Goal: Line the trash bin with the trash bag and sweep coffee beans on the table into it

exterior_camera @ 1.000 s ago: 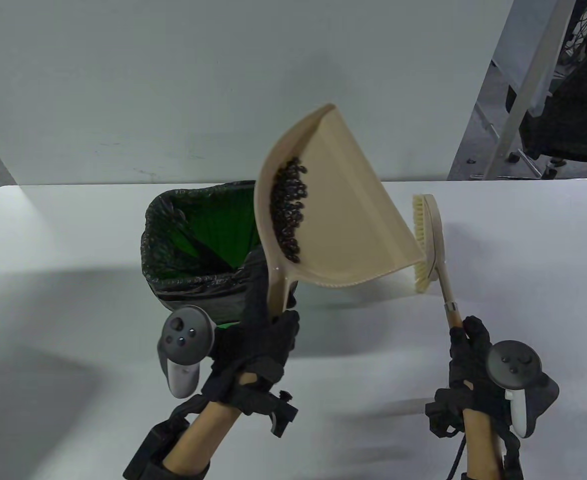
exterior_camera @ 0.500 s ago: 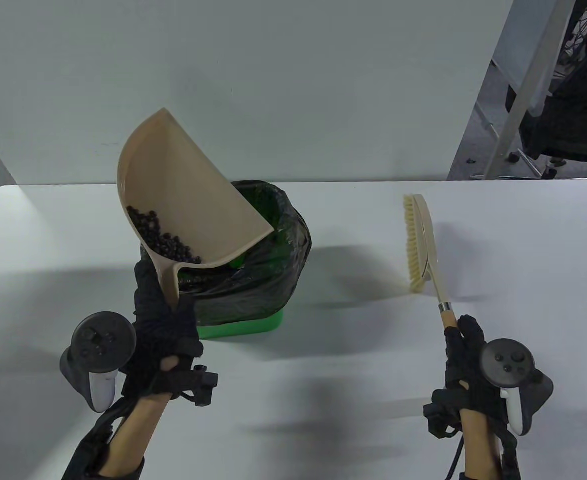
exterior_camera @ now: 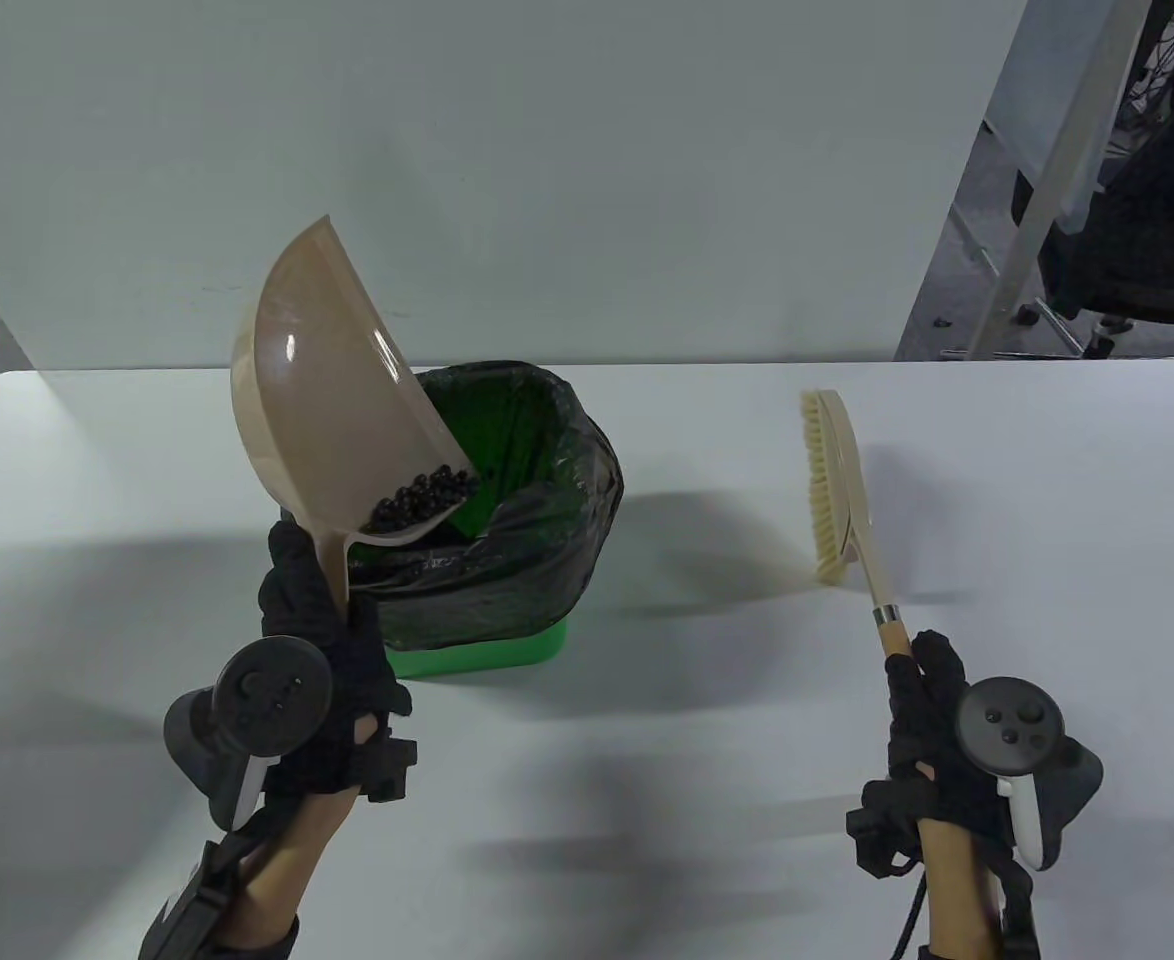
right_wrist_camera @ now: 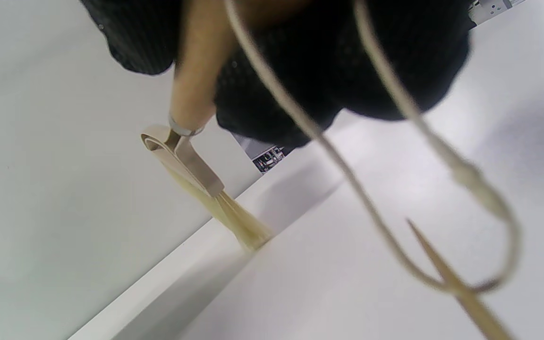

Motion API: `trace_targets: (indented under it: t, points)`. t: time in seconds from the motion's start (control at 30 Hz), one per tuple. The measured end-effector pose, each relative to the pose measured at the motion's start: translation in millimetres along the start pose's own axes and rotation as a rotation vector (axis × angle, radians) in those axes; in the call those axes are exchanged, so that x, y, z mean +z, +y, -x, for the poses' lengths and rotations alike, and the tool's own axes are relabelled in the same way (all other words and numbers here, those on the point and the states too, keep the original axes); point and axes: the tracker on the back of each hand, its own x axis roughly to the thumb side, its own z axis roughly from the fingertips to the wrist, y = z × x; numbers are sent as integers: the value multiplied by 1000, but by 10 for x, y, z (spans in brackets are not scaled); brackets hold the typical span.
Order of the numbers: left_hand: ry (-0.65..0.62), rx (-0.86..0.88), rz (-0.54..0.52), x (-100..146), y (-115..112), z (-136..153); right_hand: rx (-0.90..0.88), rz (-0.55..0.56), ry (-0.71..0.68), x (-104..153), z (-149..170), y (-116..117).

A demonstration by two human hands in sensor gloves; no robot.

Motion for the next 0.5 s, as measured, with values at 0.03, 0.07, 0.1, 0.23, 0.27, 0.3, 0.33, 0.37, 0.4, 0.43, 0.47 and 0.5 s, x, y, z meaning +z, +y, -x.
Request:
trace_targets:
  t: [0.03, 0.07, 0.1, 0.23, 0.27, 0.3, 0.33, 0.37, 0.4, 0.43, 0.47, 0.5]
  points:
    - [-6, -21, -7, 6, -10, 0, 0, 0, 0, 0, 0, 0]
    - [-11, -32, -11, 10, -15, -1, 0, 0, 0, 0, -1, 0]
    - [-18, -52, -18, 15, -19, -6, 0, 0, 0, 1, -1, 1]
    - [-54, -140, -54, 34, -23, -38, 2, 0, -1, 3, -3, 4]
    - [-64, -165, -66, 40, -21, -48, 2, 0, -2, 3, -3, 4]
    - [-72, -182, -73, 44, -20, -56, 2, 0, -2, 3, -3, 4]
    - [-80, -198, -80, 50, -19, -64, 2, 0, -2, 3, -3, 4]
    - [-87, -211, -85, 53, -19, -71, 2, 0, -2, 3, -3, 4]
    - [-92, -224, -88, 55, -20, -76, 2, 0, -2, 3, -3, 4]
    - [-96, -233, -90, 57, -23, -80, 2, 0, -2, 3, -3, 4]
    - [-97, -237, -90, 59, -27, -81, 2, 0, -2, 3, -3, 4]
    - [-99, -243, -91, 59, -30, -83, 4, 0, -2, 3, -4, 3]
